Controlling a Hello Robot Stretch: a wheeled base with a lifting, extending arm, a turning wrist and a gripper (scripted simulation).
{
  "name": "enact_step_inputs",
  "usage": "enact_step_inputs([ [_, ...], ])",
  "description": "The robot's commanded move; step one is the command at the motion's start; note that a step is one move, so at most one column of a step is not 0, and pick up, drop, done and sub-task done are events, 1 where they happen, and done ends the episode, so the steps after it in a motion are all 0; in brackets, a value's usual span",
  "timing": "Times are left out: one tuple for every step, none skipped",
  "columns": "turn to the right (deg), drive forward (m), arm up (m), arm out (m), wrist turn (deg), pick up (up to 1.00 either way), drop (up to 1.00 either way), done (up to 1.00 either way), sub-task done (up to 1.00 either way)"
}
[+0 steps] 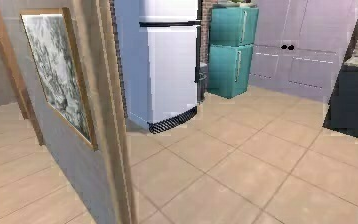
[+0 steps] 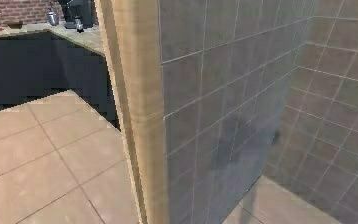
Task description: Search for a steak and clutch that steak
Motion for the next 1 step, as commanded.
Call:
enact_step_inputs([
  [0.0,0.4,0.0,0.0,0.0,0.0,0.0,0.0,0.0],
])
